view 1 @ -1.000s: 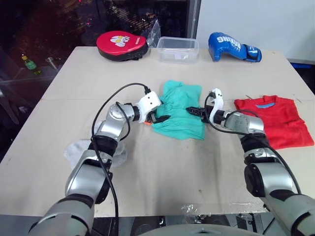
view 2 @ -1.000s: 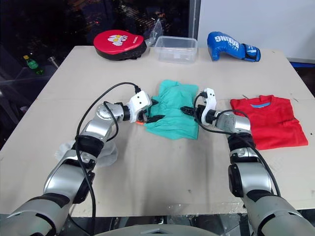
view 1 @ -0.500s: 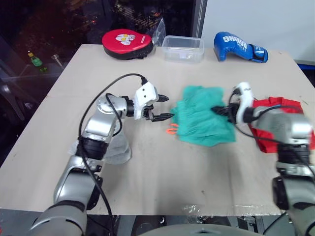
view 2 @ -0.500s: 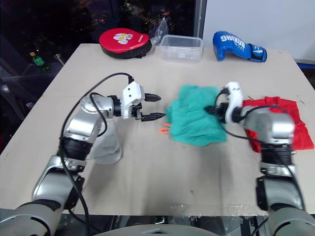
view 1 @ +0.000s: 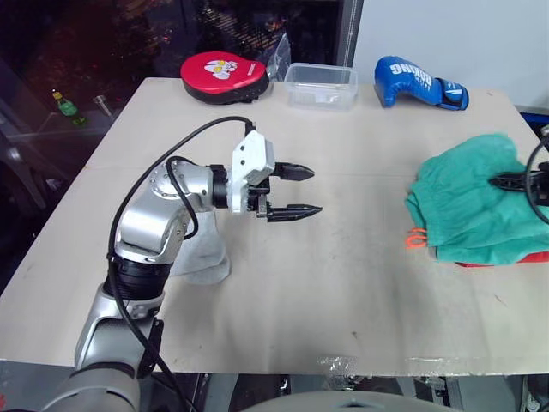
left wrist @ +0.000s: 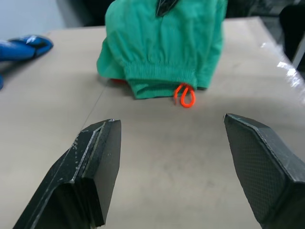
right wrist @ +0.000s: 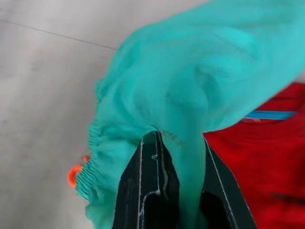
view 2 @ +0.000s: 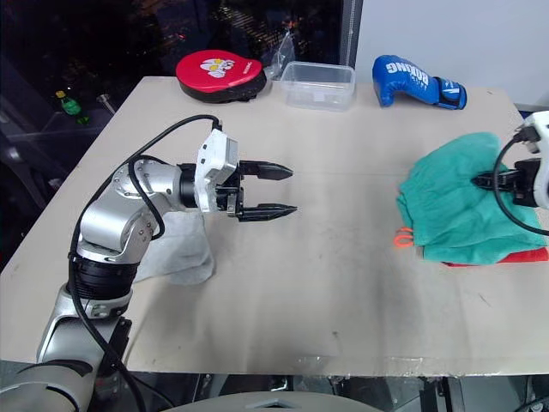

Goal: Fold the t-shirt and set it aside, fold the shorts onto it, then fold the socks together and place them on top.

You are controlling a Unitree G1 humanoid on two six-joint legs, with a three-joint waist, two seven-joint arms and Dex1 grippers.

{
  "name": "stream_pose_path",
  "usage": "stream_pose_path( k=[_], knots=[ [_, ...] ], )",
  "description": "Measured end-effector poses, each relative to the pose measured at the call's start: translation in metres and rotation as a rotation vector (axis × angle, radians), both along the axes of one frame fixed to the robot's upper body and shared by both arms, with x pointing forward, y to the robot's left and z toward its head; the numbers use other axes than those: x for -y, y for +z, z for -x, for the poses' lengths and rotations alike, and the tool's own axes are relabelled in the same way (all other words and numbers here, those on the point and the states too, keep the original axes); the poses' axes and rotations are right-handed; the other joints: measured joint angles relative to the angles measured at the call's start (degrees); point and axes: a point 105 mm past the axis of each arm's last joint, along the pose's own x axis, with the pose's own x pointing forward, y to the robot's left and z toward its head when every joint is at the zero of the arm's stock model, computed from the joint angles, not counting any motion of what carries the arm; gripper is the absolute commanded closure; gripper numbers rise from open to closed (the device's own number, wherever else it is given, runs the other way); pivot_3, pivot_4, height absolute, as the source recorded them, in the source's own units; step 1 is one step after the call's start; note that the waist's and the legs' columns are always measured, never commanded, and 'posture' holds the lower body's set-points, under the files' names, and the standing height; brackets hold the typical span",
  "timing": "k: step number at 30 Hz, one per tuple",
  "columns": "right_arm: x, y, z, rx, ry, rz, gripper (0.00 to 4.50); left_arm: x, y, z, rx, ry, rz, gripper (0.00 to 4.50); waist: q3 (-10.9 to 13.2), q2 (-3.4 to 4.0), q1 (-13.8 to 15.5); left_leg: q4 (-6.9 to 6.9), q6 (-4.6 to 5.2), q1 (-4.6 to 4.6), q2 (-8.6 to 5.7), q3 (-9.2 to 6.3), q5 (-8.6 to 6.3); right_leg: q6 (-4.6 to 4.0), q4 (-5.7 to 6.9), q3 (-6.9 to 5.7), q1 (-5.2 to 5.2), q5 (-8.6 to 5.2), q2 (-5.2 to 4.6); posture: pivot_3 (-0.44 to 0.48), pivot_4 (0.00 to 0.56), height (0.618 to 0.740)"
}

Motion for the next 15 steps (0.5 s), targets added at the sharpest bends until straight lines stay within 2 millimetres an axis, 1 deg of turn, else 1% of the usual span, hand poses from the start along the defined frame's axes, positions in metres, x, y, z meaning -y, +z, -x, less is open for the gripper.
stream_pose_path(
  k=[2, 5, 7, 10, 11, 13, 15],
  knots=[
    [0.014, -0.005, -0.002, -0.007, -0.021, 0.046, 4.48, 0.003, 0.006, 0.005, 0.007, -0.025, 0.004, 0.83, 0.00, -0.01, 0.02, 0.00, 0.00, 0.02, -0.01, 0.02, 0.00, 0.00, 0.00, 0.01, 0.01, 0.00, 0.01, 0.000, 0.150, 0.740],
    [0.024, -0.021, -0.006, -0.043, -0.029, 0.102, 4.48, 0.004, 0.008, 0.008, 0.008, -0.032, -0.004, 0.83, 0.01, 0.00, -0.04, 0.01, -0.01, 0.03, -0.01, 0.05, 0.01, 0.01, 0.01, 0.04, 0.00, 0.00, 0.03, 0.000, 0.150, 0.740],
    [0.030, -0.027, -0.007, -0.047, -0.045, 0.132, 4.48, 0.003, 0.008, 0.007, 0.010, -0.026, -0.010, 0.83, 0.01, 0.00, 0.02, 0.01, -0.02, 0.02, 0.00, 0.05, 0.01, 0.01, 0.01, 0.04, 0.00, 0.00, 0.03, 0.000, 0.150, 0.740],
    [0.045, -0.039, -0.009, -0.049, -0.081, 0.204, 3.35, -0.001, 0.008, 0.006, 0.014, -0.007, -0.023, 0.83, 0.02, 0.00, 0.17, 0.02, -0.02, 0.01, -0.02, 0.06, 0.01, 0.02, 0.00, 0.04, 0.00, 0.00, 0.01, 0.000, 0.150, 0.740],
    [0.049, -0.040, -0.008, -0.046, -0.085, 0.222, 2.82, -0.001, 0.008, 0.006, 0.015, -0.002, -0.025, 0.83, 0.02, 0.01, 0.23, 0.02, -0.02, 0.01, -0.02, 0.06, 0.02, 0.02, 0.00, 0.03, 0.01, 0.00, 0.01, 0.000, 0.150, 0.740],
    [0.053, -0.039, -0.009, -0.023, -0.077, 0.271, 1.84, -0.003, 0.008, 0.004, 0.017, 0.018, -0.030, 0.83, 0.03, 0.01, 0.19, 0.02, -0.03, 0.02, -0.02, 0.07, 0.02, 0.03, 0.00, 0.04, 0.01, 0.00, 0.01, 0.000, 0.150, 0.740],
    [0.057, -0.036, -0.009, -0.005, -0.077, 0.300, 1.04, -0.004, 0.009, 0.001, 0.018, 0.040, -0.031, 0.83, 0.03, 0.01, 0.16, 0.02, -0.03, 0.02, -0.01, 0.06, 0.02, 0.03, 0.01, 0.04, 0.01, 0.00, 0.01, 0.000, 0.150, 0.740]
  ],
)
